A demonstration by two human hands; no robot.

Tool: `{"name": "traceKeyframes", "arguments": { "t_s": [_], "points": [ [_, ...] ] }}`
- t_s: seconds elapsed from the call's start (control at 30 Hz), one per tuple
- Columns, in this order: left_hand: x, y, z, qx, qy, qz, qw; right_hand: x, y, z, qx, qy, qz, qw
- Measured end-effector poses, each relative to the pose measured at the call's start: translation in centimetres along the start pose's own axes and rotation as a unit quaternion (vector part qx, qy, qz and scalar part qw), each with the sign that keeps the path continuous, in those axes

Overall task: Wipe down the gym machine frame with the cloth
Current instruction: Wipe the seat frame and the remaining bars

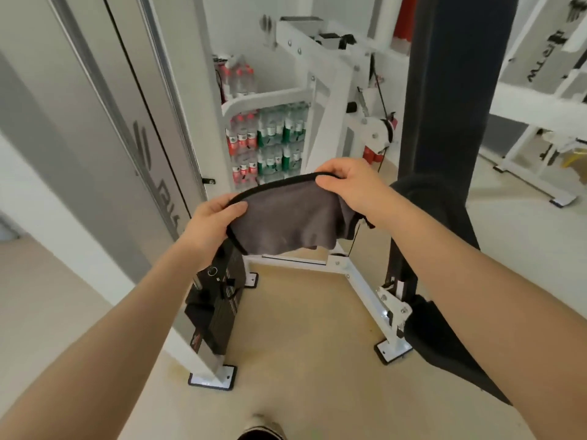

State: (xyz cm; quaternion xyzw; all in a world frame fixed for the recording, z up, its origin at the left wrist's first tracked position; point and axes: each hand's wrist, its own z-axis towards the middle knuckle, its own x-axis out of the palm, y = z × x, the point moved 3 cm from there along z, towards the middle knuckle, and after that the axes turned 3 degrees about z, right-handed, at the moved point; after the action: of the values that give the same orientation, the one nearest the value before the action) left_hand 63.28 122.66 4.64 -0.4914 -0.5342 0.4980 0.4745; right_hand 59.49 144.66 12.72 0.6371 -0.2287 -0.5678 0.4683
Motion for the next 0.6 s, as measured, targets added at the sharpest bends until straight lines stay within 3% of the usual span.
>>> {"name": "traceKeyframes", "arguments": {
  "t_s": [0.13, 0.43, 0.6],
  "points": [
    [1.2, -2.2, 3.5, 0.011, -0.020, -0.003, 1.000, -1.8, -0.9, 4.4, 0.025, -0.052, 0.032, 0.998],
    [4.3, -7.0, 18.6, 0.043, 0.017, 0.082, 0.996, -8.0, -3.6, 16.1, 0.057, -0.145, -0.065, 0.986],
    [6.4, -9.5, 27.7, 0.068, 0.009, 0.130, 0.989, -11.2, -4.8, 22.3, 0.101, -0.235, -0.057, 0.965]
  ]
}}
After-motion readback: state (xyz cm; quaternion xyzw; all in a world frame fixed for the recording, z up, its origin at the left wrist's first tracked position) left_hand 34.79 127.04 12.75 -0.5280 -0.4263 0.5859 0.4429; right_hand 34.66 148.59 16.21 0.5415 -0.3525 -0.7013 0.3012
